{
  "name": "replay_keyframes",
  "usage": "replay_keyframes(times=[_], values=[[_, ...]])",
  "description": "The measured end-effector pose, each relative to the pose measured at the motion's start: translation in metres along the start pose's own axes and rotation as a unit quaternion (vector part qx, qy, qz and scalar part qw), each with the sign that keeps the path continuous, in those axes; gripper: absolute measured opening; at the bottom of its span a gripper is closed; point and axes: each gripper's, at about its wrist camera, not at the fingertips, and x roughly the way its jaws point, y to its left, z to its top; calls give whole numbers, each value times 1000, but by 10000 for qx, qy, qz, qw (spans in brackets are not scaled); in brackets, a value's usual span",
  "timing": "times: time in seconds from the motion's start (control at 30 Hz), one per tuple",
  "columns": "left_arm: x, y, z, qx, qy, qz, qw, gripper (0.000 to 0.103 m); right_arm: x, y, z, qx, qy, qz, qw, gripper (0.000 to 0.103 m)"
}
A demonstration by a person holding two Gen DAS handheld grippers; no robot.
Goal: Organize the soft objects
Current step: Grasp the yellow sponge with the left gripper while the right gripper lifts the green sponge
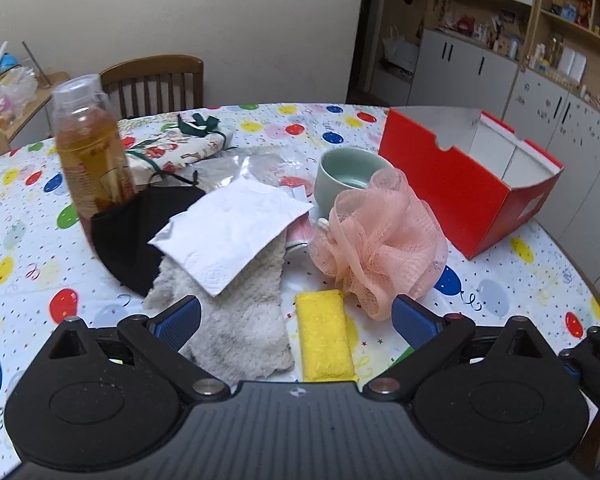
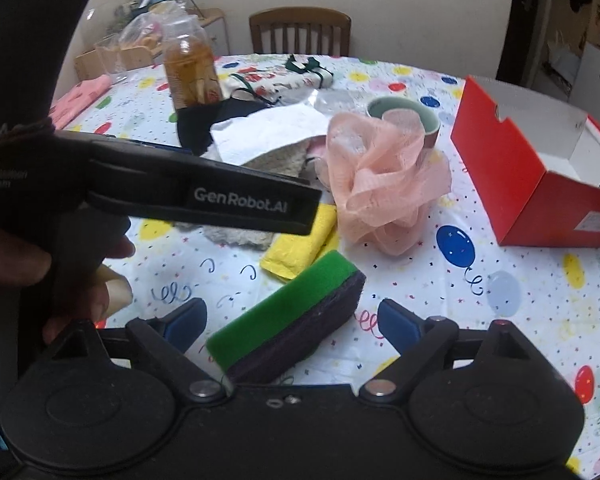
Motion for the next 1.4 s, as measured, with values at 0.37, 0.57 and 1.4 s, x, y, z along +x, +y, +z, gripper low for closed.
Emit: replay_keyframes(times=[0.37, 0.57, 1.4], values=[[32, -7, -3, 291, 304, -142, 9990, 77, 22, -9, -1, 60, 205, 33, 9998, 79], [45, -22, -7, 543, 381, -237, 9975, 64, 22, -22, -6, 225, 332, -28, 9992, 67], [81, -24, -21, 387, 650, 12, 9971, 39, 7, -38, -16, 468, 83, 177, 9987, 45]])
